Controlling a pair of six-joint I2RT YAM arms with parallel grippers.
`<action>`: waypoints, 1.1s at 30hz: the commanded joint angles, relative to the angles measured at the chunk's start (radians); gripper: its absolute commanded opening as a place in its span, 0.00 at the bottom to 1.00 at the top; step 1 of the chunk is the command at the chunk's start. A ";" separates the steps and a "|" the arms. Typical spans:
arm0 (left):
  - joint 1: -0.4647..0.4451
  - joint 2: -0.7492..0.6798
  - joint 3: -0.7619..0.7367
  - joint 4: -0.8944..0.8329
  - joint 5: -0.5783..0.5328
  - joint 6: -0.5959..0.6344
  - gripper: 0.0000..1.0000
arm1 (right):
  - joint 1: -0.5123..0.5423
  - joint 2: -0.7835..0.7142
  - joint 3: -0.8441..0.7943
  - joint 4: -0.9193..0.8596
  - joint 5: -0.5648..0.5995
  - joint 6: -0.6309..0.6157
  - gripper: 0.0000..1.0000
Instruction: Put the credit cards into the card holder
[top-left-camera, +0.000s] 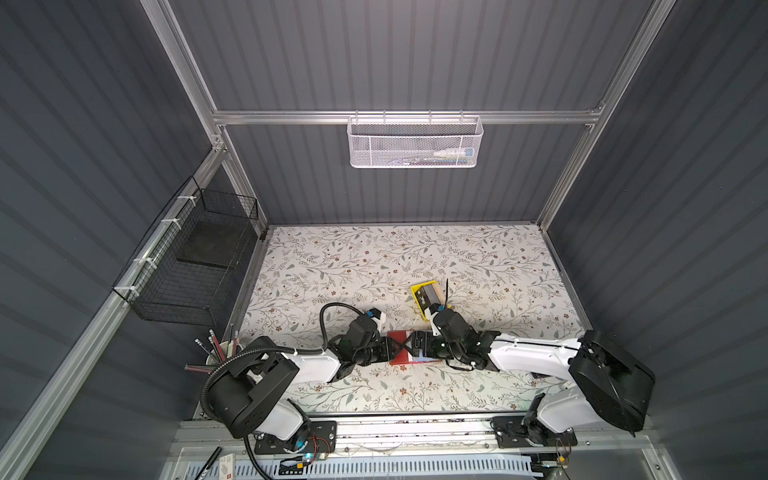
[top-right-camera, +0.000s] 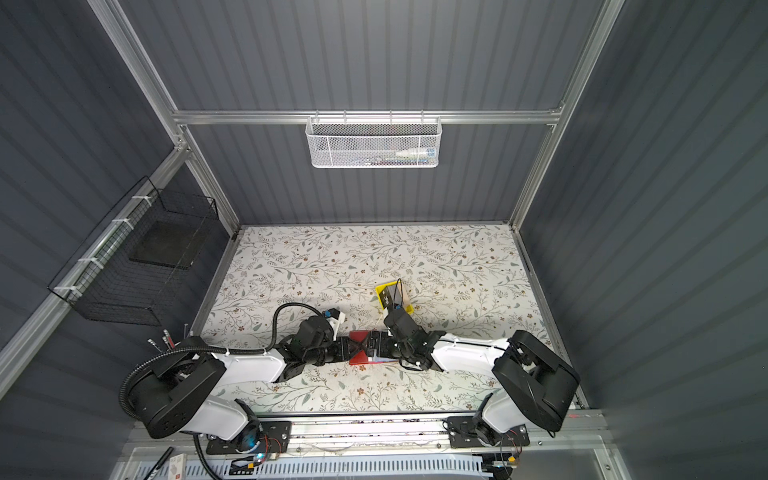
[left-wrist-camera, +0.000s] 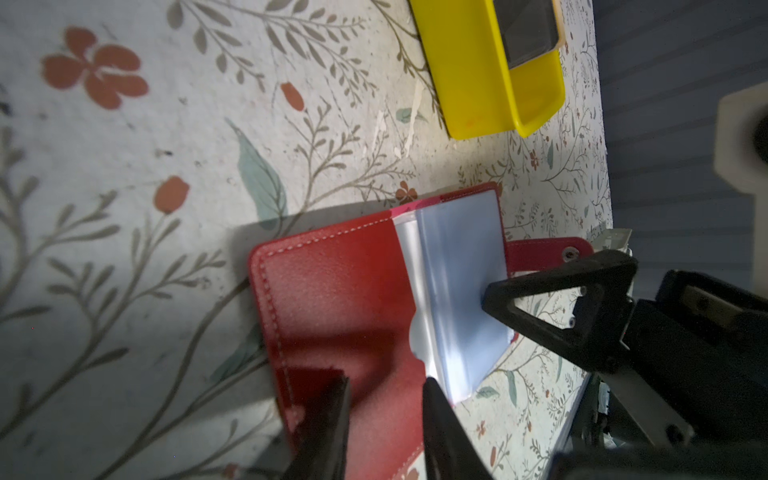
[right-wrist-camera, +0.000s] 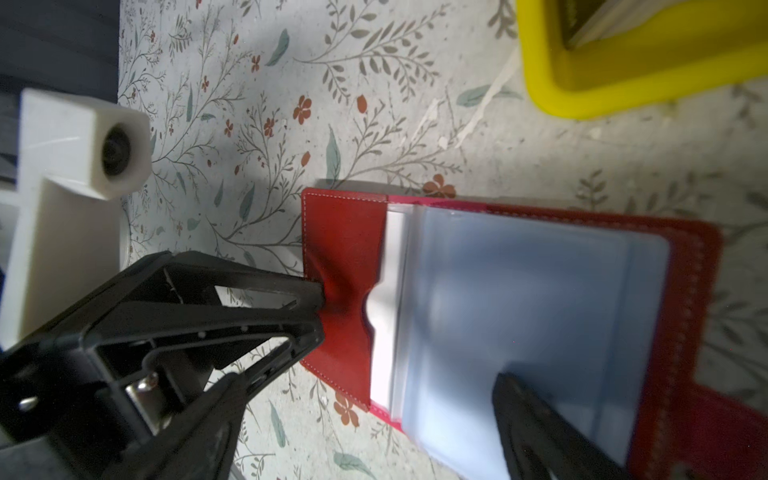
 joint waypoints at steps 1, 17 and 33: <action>-0.009 0.032 -0.031 -0.046 -0.013 -0.010 0.32 | -0.005 -0.010 -0.002 -0.057 0.033 0.026 0.95; -0.032 0.086 -0.009 0.021 0.012 -0.031 0.31 | -0.008 -0.050 -0.024 0.012 0.005 0.005 0.94; -0.036 0.058 -0.008 0.007 0.010 -0.029 0.33 | -0.013 -0.047 -0.018 0.004 -0.013 0.012 0.94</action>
